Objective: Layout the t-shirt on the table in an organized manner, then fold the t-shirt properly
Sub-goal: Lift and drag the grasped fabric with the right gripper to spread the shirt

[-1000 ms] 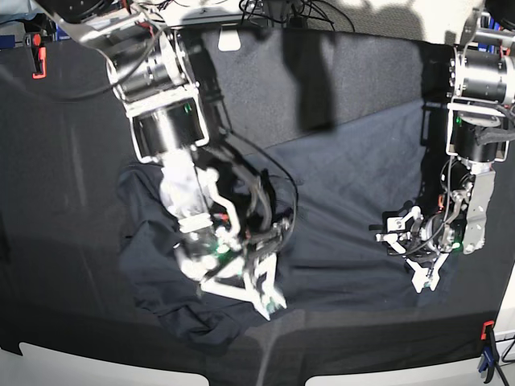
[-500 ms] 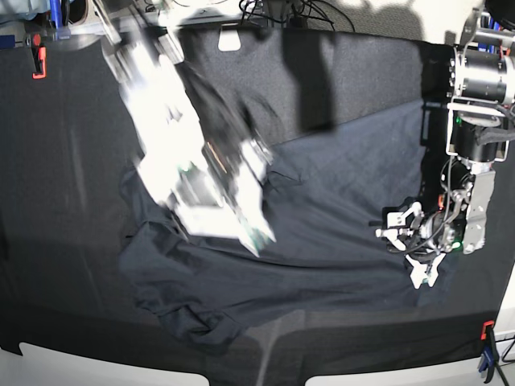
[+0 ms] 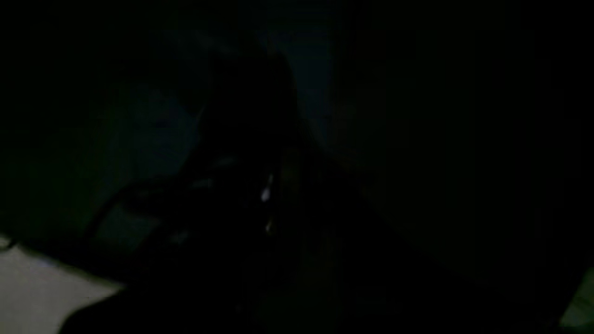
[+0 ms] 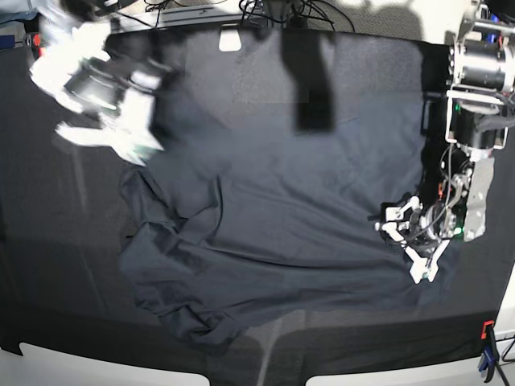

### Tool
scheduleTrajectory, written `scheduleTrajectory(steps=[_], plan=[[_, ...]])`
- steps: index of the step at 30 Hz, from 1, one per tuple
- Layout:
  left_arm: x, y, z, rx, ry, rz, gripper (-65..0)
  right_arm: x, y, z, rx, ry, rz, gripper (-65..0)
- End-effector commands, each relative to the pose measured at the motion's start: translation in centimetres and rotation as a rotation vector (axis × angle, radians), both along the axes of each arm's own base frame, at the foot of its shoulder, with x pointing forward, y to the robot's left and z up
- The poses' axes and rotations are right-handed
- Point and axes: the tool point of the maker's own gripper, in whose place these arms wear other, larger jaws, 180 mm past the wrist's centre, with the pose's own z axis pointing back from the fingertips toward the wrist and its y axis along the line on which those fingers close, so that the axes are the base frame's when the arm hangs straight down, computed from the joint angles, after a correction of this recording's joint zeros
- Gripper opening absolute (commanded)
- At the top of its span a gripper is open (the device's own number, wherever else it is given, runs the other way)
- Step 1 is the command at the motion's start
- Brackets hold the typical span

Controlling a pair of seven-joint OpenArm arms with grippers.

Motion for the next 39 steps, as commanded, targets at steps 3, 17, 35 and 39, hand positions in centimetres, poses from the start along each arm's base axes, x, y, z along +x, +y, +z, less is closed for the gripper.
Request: scheduleTrajectory(steps=[3,17,35,39], plan=[[-0.5,0.4,-0.1,0.012,0.040,-0.008,-31.8,-2.1,-1.4,1.3,-0.029,0.017,0.020,-65.0],[-0.1,-0.2,0.2,-0.002,0.004,-0.049,-31.8,-7.7,-6.9,4.5,-0.080,0.063,-0.135,-65.0],[0.2,-1.0,0.6,-0.054,-0.018,-0.045,-31.7,5.9,-12.3,-2.5,0.739,-0.161,-0.682,-47.9],[0.3,-1.0,0.7,-0.055,-0.024,-0.044,-31.7,8.0,-11.0,-3.0,0.880,-0.111,-0.642,-47.9]])
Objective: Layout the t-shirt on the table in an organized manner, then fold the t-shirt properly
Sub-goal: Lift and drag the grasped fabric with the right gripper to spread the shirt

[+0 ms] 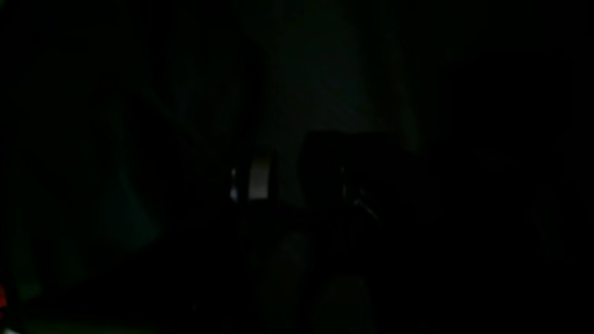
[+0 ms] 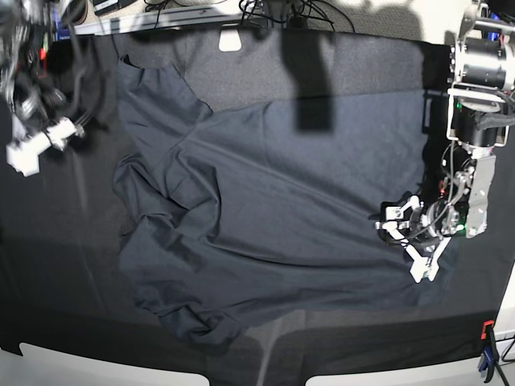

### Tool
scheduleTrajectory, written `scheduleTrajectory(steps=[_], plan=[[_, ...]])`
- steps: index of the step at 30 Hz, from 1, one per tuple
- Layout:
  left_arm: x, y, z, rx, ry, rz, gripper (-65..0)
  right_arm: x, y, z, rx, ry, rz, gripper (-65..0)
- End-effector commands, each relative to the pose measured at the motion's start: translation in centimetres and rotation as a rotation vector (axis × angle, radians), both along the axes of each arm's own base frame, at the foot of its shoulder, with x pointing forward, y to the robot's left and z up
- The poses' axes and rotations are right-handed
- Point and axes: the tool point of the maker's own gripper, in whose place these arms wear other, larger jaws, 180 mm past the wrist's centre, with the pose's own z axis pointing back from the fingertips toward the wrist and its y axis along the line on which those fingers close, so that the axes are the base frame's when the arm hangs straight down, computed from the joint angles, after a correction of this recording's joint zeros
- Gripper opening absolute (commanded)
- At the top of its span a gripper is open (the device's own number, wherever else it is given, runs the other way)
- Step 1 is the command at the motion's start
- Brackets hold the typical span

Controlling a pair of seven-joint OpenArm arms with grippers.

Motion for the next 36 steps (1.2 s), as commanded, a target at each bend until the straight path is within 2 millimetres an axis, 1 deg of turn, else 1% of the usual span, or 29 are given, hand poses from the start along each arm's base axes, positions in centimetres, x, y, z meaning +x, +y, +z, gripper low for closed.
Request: scheduleTrajectory(steps=[1,3,5,9,16,20,21,22,24,26,28,31,36], plan=[[0.0,-0.1,0.2,-0.003,0.014,-0.015,-31.7,1.3,-0.8,1.5,-0.018,-0.056,0.014,-47.9],[0.0,-0.1,0.2,-0.003,0.014,-0.015,-31.7,2.2,-1.0,1.2,0.007,-0.051,-0.003,-47.9],[0.0,-0.1,0.2,-0.003,0.014,-0.015,-31.7,3.0,-0.8,0.7,0.041,-0.037,-0.009,-47.9],[0.0,-0.1,0.2,-0.003,0.014,-0.015,-31.7,4.1,0.9,0.0,0.104,-0.021,0.022,-47.9],[-0.1,-0.1,0.2,-0.003,0.014,-0.016,-31.8,6.0,4.6,0.2,0.173,-0.057,0.084,-47.9],[-0.1,-0.1,0.2,-0.003,0.014,-0.015,-31.7,6.8,5.7,0.6,0.197,-0.077,0.089,-48.0],[-0.1,-0.1,0.2,-0.003,0.015,-0.015,-31.7,6.9,5.8,0.7,0.199,-0.080,0.090,-49.0],[-0.1,-0.1,0.2,-0.003,0.014,-0.015,-31.7,6.9,5.8,0.7,0.199,-0.081,0.090,-52.1],[-0.1,-0.1,0.2,-0.003,0.015,-0.016,-31.7,6.9,5.6,0.7,0.195,-0.080,0.089,-65.0],[-0.1,-0.1,0.2,-0.003,0.014,-0.015,-31.7,6.8,5.2,0.6,0.177,-0.071,0.088,-65.0],[-0.1,-0.1,0.2,-0.002,0.015,-0.016,-31.7,6.6,4.2,0.6,0.143,-0.057,0.088,-65.0],[-0.1,-0.1,0.2,0.000,0.016,-0.016,-31.8,6.2,1.9,1.0,0.074,-0.034,0.085,-65.0],[-0.1,-0.1,0.2,0.000,0.015,-0.017,-31.7,5.6,-2.1,2.4,-0.023,-0.005,0.082,-65.0]])
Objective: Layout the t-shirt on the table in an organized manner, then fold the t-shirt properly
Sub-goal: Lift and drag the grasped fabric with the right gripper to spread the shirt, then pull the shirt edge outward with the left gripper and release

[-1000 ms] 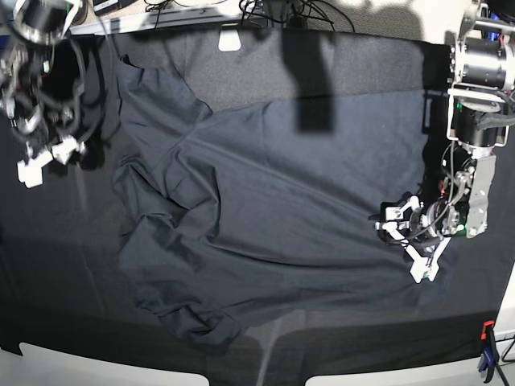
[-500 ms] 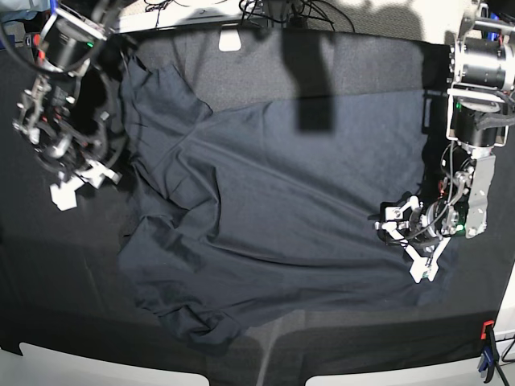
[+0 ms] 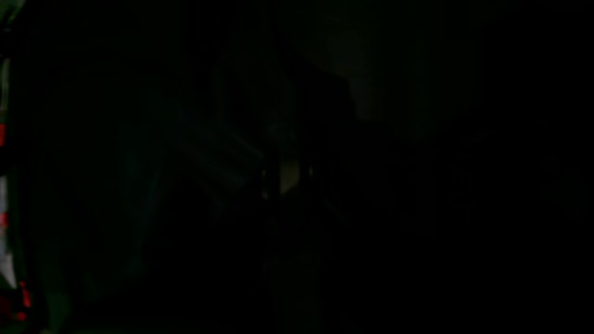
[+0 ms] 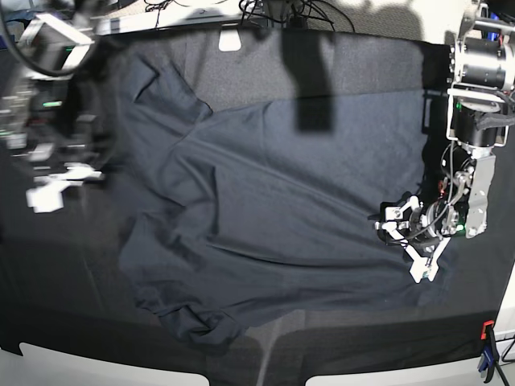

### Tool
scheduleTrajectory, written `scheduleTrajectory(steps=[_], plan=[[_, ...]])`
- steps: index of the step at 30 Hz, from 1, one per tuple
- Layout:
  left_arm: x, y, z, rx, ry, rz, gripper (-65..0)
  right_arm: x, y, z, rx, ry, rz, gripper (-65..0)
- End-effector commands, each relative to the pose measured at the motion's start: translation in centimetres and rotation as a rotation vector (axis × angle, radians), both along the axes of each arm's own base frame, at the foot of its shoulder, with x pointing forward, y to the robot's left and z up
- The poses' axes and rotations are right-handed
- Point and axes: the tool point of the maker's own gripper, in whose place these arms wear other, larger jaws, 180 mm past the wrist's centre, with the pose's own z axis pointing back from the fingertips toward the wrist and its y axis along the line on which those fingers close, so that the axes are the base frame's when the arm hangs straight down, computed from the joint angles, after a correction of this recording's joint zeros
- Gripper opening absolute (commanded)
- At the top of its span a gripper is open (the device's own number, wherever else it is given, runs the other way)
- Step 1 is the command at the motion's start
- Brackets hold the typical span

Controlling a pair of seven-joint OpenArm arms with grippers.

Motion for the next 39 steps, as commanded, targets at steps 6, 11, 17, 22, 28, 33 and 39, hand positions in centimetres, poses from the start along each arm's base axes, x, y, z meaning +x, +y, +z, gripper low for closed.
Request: scheduleTrajectory(steps=[6,11,17,22,28,33,39], plan=[[-0.2,-0.1,0.1,0.001,0.024,-0.019,-31.7,0.3,-4.3,3.7,-0.097,-0.056,-0.001,-65.0],[-0.5,-0.1,0.0,0.004,0.042,-0.022,-31.7,-0.6,-8.5,6.0,-0.107,-0.121,-0.132,-65.0],[0.5,-1.8,1.8,-0.023,-0.051,-0.132,-31.8,-1.3,-10.0,7.0,-0.103,-0.142,-0.179,-65.0],[1.7,-3.7,5.3,-0.032,-0.167,-0.236,-31.8,-1.3,-9.5,6.2,-0.125,-0.099,-0.147,-43.3],[0.5,-6.6,8.5,-0.031,-0.296,-0.460,-32.0,-1.5,-9.4,5.5,-0.158,-0.059,-0.125,-42.3],[-2.4,-6.0,8.4,0.047,-0.328,-0.538,-32.2,-1.2,-9.1,6.7,-0.166,-0.099,-0.114,-42.3],[-5.4,-2.5,8.9,0.235,-0.416,-0.458,-32.2,-2.3,-8.7,8.1,-0.263,-0.117,-0.067,-42.3]])
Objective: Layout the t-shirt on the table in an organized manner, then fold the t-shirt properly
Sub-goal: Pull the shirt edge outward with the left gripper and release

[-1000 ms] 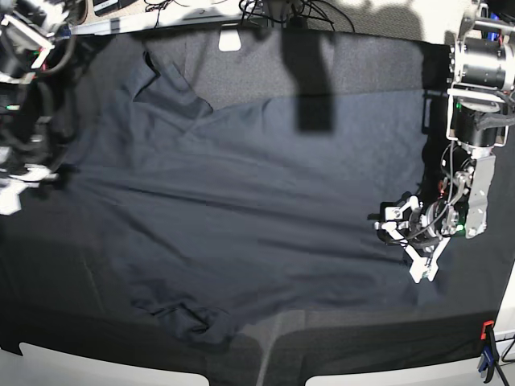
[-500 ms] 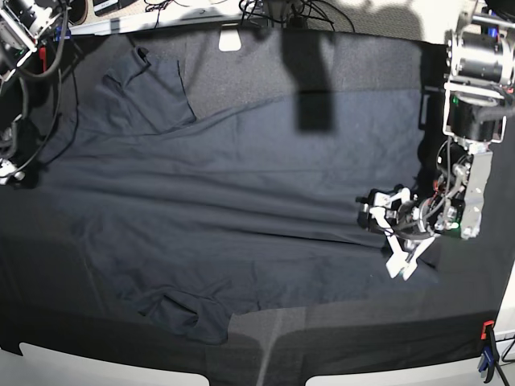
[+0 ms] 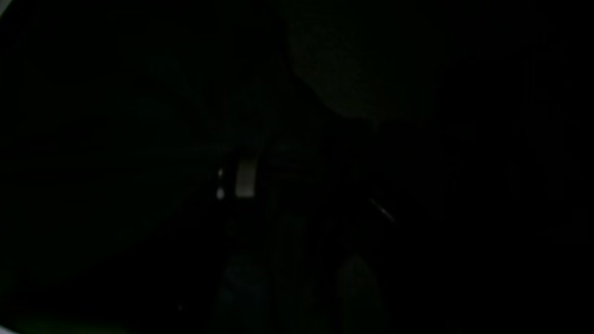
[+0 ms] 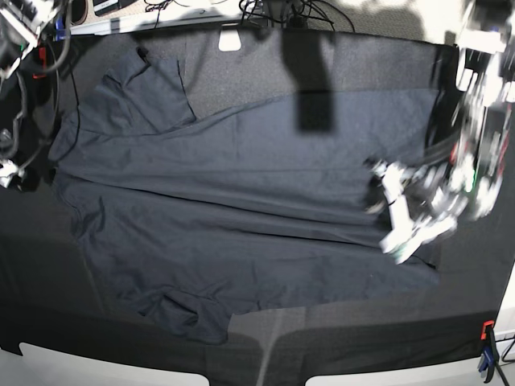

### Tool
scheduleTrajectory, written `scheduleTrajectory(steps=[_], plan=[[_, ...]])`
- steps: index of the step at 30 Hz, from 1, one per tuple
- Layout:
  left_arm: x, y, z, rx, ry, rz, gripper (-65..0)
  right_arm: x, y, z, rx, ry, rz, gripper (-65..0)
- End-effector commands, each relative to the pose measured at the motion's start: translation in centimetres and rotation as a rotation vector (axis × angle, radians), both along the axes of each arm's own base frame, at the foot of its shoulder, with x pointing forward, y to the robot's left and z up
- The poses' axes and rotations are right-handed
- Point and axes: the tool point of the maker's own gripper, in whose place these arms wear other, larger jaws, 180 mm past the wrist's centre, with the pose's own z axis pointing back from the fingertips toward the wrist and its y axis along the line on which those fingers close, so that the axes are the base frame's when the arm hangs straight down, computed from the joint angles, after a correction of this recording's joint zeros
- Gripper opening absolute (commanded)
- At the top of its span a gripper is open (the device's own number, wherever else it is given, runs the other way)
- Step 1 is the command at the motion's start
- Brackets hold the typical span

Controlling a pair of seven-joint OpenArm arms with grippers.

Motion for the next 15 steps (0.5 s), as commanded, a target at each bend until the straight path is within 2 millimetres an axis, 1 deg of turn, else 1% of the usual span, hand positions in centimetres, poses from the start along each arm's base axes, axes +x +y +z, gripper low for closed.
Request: scheduleTrajectory(steps=[1,4,6,10,15], plan=[[0.4,0.5,1.9,0.020,-0.071,-0.001,-32.2,0.5,-0.5,2.4,-0.068,-0.059,0.039,-42.3],[-2.1,1.2,2.3,0.104,-0.100,-0.012,-32.2,-1.0,0.1,3.0,-0.147,-0.042,0.083,-42.3],[-4.0,2.1,2.2,0.179,-0.106,-0.018,-32.2,-2.0,0.6,3.3,-0.200,-0.026,0.116,-42.3],[-8.3,4.2,0.9,0.324,-0.074,-0.044,-32.2,-3.9,2.0,4.0,-0.288,0.000,0.185,-42.3],[-13.1,7.2,-1.2,0.488,-0.017,-0.065,-32.2,-5.1,3.9,5.4,-0.382,0.001,0.269,-42.3]])
